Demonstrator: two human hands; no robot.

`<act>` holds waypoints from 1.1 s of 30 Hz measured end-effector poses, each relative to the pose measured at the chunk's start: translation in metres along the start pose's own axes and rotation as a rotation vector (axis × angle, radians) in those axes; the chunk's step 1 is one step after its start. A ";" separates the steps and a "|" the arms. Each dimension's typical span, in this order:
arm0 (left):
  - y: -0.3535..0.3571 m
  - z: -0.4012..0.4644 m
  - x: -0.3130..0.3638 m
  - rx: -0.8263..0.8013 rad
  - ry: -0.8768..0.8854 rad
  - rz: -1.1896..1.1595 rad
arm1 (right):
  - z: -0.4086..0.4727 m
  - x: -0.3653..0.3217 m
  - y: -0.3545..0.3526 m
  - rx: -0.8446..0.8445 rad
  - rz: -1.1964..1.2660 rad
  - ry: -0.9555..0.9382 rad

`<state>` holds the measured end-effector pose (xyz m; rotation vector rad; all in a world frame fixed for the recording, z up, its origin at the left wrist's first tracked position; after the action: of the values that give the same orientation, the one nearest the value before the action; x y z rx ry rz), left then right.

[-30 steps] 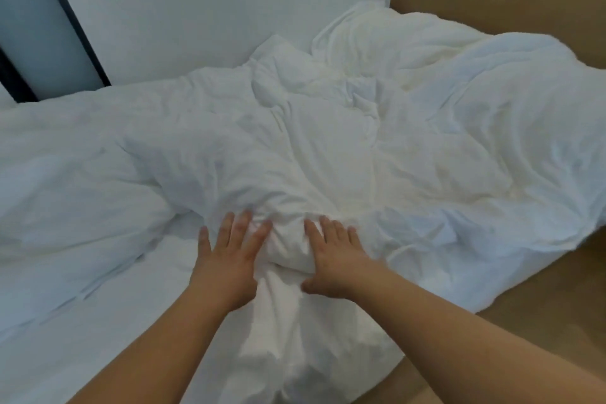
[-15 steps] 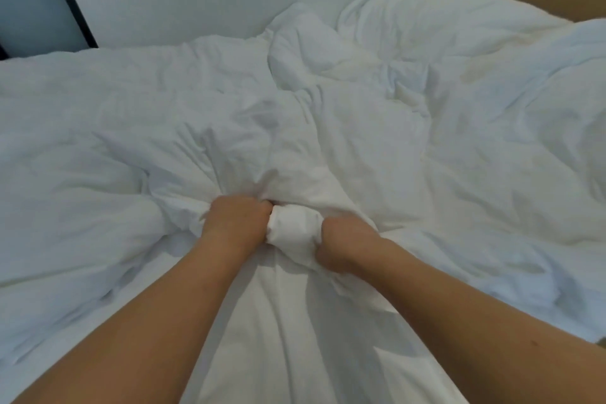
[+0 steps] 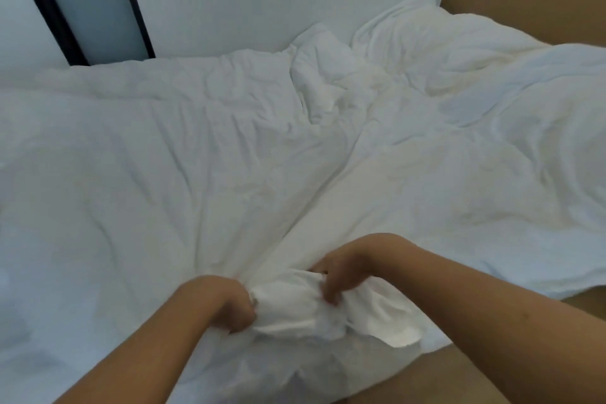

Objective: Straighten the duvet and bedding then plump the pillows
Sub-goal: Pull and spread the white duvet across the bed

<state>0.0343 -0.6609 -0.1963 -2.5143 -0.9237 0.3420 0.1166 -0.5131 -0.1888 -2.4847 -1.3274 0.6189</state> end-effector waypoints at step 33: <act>-0.295 0.078 -0.187 0.694 -0.203 0.399 | 0.105 0.093 -0.189 0.253 -0.142 0.305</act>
<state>-0.2969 -0.5584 -0.1078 -2.0045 -0.2710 0.8851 -0.0252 -0.3284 -0.2257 -2.1570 -1.2120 0.3338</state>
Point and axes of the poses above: each hand's wrist, its own z-axis towards the middle knuckle, its own y-axis out of the palm, x = y × z, the point moved 4 cm from there along z, towards the middle knuckle, and after that the axes turned 7 degrees about -x, right-handed, at the moved point
